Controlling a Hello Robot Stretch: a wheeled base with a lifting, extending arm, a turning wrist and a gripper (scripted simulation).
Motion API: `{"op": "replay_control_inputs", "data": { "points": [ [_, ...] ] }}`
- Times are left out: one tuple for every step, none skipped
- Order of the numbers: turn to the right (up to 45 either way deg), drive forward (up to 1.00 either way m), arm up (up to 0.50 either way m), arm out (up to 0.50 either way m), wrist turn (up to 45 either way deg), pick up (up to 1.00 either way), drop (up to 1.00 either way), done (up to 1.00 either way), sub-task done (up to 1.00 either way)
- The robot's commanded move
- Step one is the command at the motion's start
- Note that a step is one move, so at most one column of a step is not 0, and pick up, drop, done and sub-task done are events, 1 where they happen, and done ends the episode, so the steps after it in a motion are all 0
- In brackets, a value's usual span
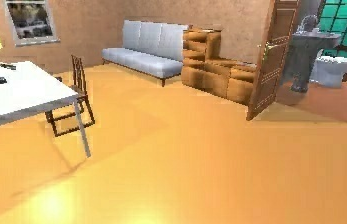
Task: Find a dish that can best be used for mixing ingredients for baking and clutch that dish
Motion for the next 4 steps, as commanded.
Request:
{"op": "replay_control_inputs", "data": {
  "points": [
    [45.0, 0.0, 0.0, 0.0, 0.0, 0.0, 0.0, 0.0, 0.0],
    [45.0, 0.0, 0.0, 0.0, 0.0, 0.0, 0.0, 0.0, 0.0],
    [45.0, 0.0, 0.0, 0.0, 0.0, 0.0, 0.0, 0.0, 0.0],
    [3.0, 0.0, 0.0, 0.0, 0.0, 0.0, 0.0, 0.0, 0.0]
  ]
}}
